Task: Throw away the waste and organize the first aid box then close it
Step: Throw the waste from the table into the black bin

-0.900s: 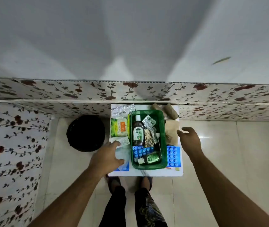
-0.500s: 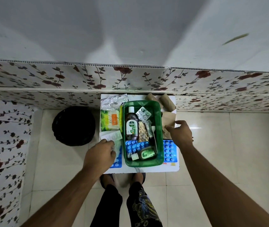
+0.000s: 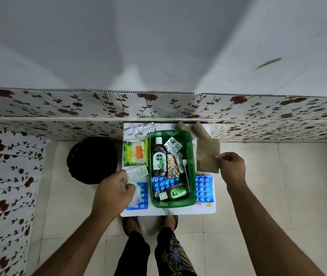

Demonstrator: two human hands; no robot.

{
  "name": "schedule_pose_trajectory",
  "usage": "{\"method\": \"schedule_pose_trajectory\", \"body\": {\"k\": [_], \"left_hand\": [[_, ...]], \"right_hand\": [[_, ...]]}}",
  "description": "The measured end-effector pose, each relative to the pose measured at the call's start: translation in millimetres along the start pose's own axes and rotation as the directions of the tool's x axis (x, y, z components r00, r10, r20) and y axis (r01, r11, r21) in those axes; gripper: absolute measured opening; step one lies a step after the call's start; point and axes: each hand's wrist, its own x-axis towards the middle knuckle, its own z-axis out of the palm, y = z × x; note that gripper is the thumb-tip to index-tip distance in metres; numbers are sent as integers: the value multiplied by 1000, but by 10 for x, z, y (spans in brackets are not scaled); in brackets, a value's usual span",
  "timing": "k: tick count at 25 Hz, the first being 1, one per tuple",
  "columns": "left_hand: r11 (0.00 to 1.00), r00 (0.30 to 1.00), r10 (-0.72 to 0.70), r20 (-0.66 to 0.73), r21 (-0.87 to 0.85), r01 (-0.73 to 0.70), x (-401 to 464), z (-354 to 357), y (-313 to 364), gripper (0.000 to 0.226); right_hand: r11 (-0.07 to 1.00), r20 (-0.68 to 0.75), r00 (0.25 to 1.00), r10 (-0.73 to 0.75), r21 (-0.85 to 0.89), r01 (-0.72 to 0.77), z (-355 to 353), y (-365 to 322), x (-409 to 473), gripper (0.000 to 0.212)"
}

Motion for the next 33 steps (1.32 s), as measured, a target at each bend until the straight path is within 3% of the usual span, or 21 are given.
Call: {"method": "schedule_pose_trajectory", "body": {"k": [3, 6, 8, 11, 15, 22, 25, 28, 31, 33], "left_hand": [[976, 985, -135, -110, -184, 114, 30, -280, -94, 28], [882, 938, -306, -166, -419, 213, 180, -475, -484, 6], [806, 902, -400, -163, -530, 262, 285, -573, -837, 3], [770, 871, -471, -142, -547, 328, 564, -607, -1478, 17], [778, 871, -486, -69, -489, 395, 1156, -353, -2572, 9], [773, 847, -531, 23, -397, 496, 2154, 445, -3857, 22], [690, 821, -539, 190, -459, 559, 2398, 702, -4152, 28], [652, 806, -524, 275, -480, 587, 2557, 947, -4501, 46], [639, 804, -549, 231, -504, 581, 2396, 678, -4178, 22], [606, 783, -578, 229, -522, 600, 2254, 536, -3973, 18]], "right_hand": [[981, -69, 989, -133, 135, 141, -195, -407, -395, 8], [929, 20, 960, -278, 261, 263, 9, -857, -917, 14], [913, 132, 924, -359, 255, 318, 460, -989, -1212, 14], [915, 249, 882, -401, 162, 371, 1405, -940, -1485, 11], [887, 242, 857, -455, 37, 461, 2711, -700, -1628, 10], [861, 384, 887, -256, -326, 390, 4798, 130, -1166, 16], [839, 392, 889, -237, -379, 390, 5308, 387, -939, 21], [860, 356, 906, -227, -364, 359, 5657, 619, -750, 21], [880, 357, 912, -199, -344, 327, 5650, 701, -722, 24], [888, 367, 912, -182, -338, 313, 5408, 620, -829, 15]]}}
